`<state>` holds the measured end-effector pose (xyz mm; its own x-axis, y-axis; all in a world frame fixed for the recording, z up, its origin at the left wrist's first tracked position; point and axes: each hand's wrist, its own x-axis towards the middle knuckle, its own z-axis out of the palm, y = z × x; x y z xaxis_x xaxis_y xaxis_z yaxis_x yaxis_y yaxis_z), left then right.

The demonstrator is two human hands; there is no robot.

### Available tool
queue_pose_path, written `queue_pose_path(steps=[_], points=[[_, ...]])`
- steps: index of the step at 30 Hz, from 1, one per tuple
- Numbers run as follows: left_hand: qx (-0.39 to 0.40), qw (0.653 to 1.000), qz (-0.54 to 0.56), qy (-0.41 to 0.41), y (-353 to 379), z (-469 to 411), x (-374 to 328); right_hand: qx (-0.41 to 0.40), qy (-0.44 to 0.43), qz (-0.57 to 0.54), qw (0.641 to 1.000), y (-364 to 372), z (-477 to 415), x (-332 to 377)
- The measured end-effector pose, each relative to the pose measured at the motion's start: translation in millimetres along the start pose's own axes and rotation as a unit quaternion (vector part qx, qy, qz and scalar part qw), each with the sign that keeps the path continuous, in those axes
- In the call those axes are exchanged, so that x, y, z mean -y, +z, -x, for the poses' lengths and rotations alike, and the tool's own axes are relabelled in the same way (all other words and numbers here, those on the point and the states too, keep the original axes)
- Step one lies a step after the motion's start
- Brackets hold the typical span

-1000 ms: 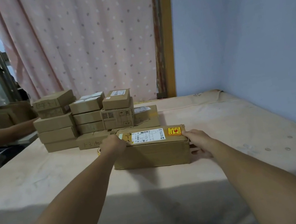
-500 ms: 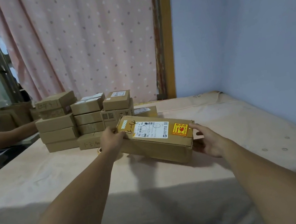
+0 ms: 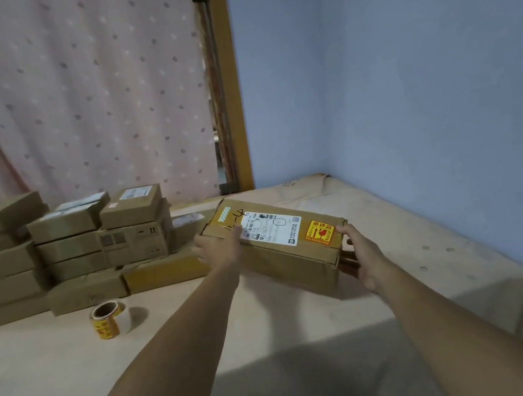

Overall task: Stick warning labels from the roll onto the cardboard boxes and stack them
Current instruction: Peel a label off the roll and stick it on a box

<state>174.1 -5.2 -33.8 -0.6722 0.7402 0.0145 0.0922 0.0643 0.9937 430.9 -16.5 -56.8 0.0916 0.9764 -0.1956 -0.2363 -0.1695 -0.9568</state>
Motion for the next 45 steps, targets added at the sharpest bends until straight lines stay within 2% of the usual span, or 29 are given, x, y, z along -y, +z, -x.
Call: queue_pose_path(steps=[3,6,8,13,19,27,31,36,45], points=[[0.055,0.998,0.008,-0.034,44,20,5,-0.035,0.000,-0.014,0.999,-30,-9,3],[0.215,0.973,0.069,-0.044,85,44,15,-0.074,-0.003,-0.042,0.996,-56,-20,3],[0.294,0.950,0.092,-0.045,113,63,16,-0.088,-0.008,-0.064,0.994,-70,-29,4],[0.388,0.915,0.101,-0.041,185,101,14,-0.139,-0.004,-0.076,0.987,-92,-58,11],[0.405,0.910,0.087,-0.018,259,97,26,-0.154,0.019,-0.080,0.985,-114,-95,26],[0.414,0.908,0.055,-0.032,335,79,34,-0.211,0.012,-0.056,0.976,-141,-169,29],[0.427,0.903,0.029,-0.042,374,69,27,-0.228,-0.029,0.005,0.973,-155,-206,27],[0.449,0.892,0.016,-0.040,425,57,28,-0.262,-0.108,0.100,0.954,-166,-236,15],[0.417,0.908,0.007,-0.037,471,49,25,-0.273,-0.158,0.198,0.928,-178,-280,0]])
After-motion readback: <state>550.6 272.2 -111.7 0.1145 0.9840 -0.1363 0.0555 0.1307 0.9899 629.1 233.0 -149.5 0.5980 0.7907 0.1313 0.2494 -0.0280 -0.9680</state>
